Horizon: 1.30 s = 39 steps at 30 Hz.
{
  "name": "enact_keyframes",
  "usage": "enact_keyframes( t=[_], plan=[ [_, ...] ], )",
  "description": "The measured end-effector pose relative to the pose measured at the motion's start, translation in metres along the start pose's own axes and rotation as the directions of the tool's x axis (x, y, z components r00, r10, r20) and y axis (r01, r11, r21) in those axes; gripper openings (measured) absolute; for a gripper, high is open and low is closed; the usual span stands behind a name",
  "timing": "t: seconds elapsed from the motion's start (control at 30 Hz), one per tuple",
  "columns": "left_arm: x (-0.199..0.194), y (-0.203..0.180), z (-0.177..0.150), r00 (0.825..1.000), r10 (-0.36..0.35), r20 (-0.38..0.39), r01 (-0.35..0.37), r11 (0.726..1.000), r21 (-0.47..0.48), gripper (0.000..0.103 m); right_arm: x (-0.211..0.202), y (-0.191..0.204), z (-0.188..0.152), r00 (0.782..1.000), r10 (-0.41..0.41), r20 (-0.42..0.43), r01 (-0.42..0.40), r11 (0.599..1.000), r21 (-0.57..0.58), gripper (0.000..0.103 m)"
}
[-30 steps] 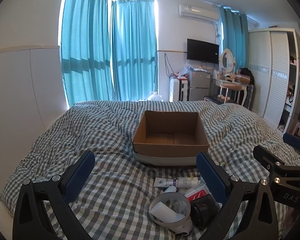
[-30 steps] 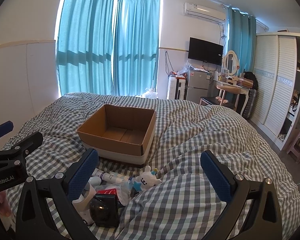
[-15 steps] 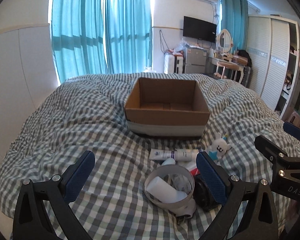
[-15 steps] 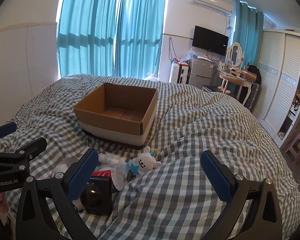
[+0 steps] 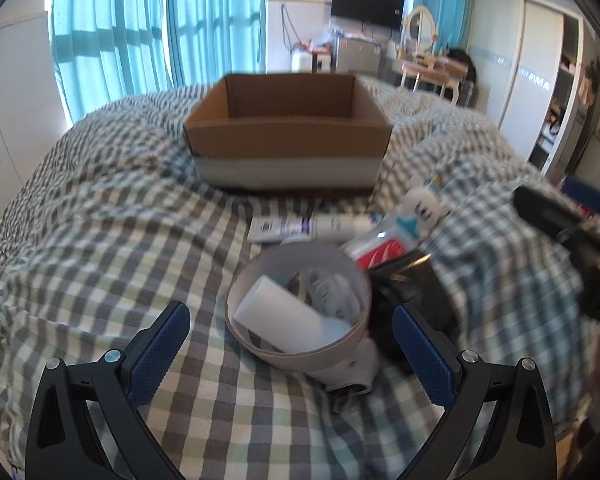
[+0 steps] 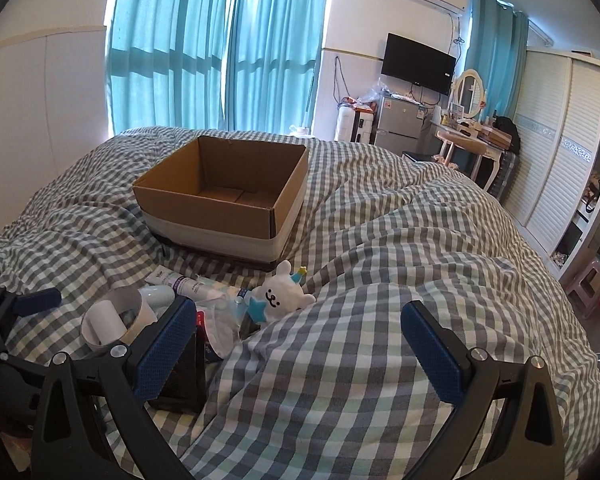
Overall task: Organize objects
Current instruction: 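Grasp the white tape roll with the left gripper while the right gripper approaches the black speaker, then lift the tape roll with the left gripper while the right gripper grasps the black speaker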
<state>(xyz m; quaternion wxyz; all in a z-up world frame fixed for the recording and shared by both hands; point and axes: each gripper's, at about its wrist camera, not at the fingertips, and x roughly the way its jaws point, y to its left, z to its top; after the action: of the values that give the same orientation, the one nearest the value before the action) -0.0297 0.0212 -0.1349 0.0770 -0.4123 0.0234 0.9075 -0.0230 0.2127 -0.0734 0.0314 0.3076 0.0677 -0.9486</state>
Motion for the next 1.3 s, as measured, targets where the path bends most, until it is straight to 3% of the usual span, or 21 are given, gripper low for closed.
enact_keyframes(
  t=[0.07,0.2,0.3,0.47,0.73,1.03,1.23,1.3],
  plan=[
    [0.014,0.001,-0.002,0.999,0.019,-0.046,-0.02,1.0,-0.007,0.103,0.002,0.001,-0.001,1.0,0.002,-0.006,-0.002,1.0,-0.003,0.103],
    [0.022,-0.006,-0.001,0.998,0.032,-0.049,-0.031,0.999,0.025,0.102,0.006,0.003,-0.003,1.0,0.001,-0.019,-0.002,1.0,-0.012,0.103],
    [0.022,-0.006,-0.001,0.999,-0.019,-0.045,0.02,0.999,0.025,0.089,0.008,0.006,-0.005,1.0,0.007,-0.028,-0.008,1.0,-0.019,0.103],
    [0.012,0.003,0.003,0.999,-0.035,-0.018,0.035,0.999,-0.007,0.088,0.008,0.01,-0.006,0.999,0.032,-0.037,-0.033,0.999,-0.021,0.103],
    [-0.026,0.034,0.015,0.991,0.115,0.07,-0.112,0.993,-0.035,0.088,0.01,0.034,-0.01,0.998,0.049,-0.049,-0.051,0.997,-0.052,0.1],
    [-0.018,0.048,0.011,0.987,0.149,0.064,-0.146,0.988,-0.045,0.088,0.022,0.076,-0.021,0.989,0.104,-0.108,-0.119,0.984,-0.135,0.093],
    [-0.02,0.048,0.006,0.986,0.151,0.071,-0.148,0.988,-0.036,0.088,0.037,0.087,-0.031,0.976,0.134,-0.17,-0.159,0.977,-0.14,0.078],
    [-0.02,0.048,0.006,0.986,0.151,0.073,-0.149,0.988,-0.033,0.088,0.042,0.09,-0.034,0.971,0.144,-0.192,-0.174,0.974,-0.146,0.06]
  ],
)
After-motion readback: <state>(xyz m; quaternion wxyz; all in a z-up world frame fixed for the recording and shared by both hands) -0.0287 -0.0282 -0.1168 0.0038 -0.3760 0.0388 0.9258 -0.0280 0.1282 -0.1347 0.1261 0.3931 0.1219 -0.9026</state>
